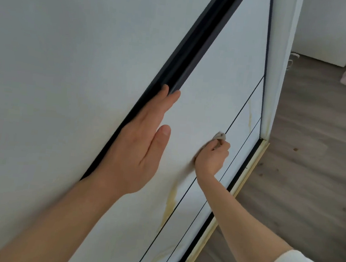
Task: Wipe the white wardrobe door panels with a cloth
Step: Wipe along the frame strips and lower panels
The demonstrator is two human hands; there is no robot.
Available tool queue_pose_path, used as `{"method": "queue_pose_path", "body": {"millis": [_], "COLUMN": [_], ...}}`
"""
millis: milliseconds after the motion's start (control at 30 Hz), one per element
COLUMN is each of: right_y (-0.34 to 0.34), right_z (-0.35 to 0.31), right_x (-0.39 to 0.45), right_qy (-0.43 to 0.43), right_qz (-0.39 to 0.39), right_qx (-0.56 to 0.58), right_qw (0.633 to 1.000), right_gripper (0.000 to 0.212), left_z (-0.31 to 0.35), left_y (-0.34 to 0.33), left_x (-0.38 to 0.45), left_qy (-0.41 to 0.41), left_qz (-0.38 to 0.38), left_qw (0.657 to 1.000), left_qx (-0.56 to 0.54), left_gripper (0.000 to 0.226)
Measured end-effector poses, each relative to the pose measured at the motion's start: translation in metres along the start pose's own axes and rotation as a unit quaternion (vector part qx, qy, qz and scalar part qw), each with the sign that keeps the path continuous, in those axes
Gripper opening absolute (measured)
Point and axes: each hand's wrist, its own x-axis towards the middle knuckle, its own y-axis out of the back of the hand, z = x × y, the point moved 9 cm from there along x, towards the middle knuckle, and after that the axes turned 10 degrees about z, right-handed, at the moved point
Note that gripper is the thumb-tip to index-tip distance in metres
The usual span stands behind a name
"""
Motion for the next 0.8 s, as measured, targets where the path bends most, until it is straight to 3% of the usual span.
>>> {"method": "queue_pose_path", "body": {"millis": [100,167,233,300,400,467,500,533,600,633,700,800], "right_y": [0.015,0.032,0.034,0.022,0.003,0.003,0.004,0.007,0.021,0.028,0.043,0.052], "right_z": [-0.068,-0.099,-0.098,-0.07,0.02,0.058,0.059,0.047,0.001,-0.028,-0.066,-0.085], "right_x": [-0.089,-0.155,-0.172,-0.131,-0.043,-0.019,-0.023,-0.034,-0.082,-0.115,-0.185,-0.229], "right_qy": [0.182,0.353,0.455,0.4,0.128,-0.013,-0.031,-0.021,0.085,0.156,0.279,0.363], "right_qz": [-0.065,-0.109,-0.099,-0.061,-0.014,0.002,0.002,-0.002,-0.019,-0.05,-0.106,-0.136], "right_qx": [0.125,0.194,0.202,0.165,0.032,-0.047,-0.055,-0.035,0.045,0.098,0.168,0.215], "right_qw": [0.973,0.909,0.862,0.9,0.991,0.999,0.998,0.999,0.995,0.982,0.94,0.896], "right_gripper": [0.008,0.014,0.018,0.017,0.021,0.028,0.028,0.025,0.012,0.009,0.021,0.021], "left_z": [0.001,0.0,-0.002,-0.001,-0.003,-0.003,-0.002,-0.003,-0.004,-0.003,-0.002,-0.001], "left_y": [0.002,0.001,0.001,0.002,0.001,0.001,0.002,0.002,0.004,0.005,0.004,0.005], "left_x": [0.002,0.002,0.002,0.001,0.003,0.003,0.001,0.003,0.001,0.003,0.0,-0.001], "left_qy": [-0.005,-0.004,-0.007,-0.017,-0.022,-0.024,-0.027,-0.026,-0.029,-0.031,-0.024,-0.01], "left_qz": [0.019,0.02,0.024,0.031,0.037,0.041,0.044,0.043,0.048,0.05,0.053,0.058], "left_qw": [1.0,1.0,0.999,0.999,0.999,0.999,0.998,0.999,0.998,0.998,0.998,0.998], "left_qx": [-0.013,-0.02,-0.023,-0.023,-0.027,-0.026,-0.023,-0.018,-0.004,0.001,0.002,-0.017], "left_gripper": [0.05,0.05,0.051,0.049,0.049,0.05,0.05,0.05,0.051,0.051,0.051,0.048]}}
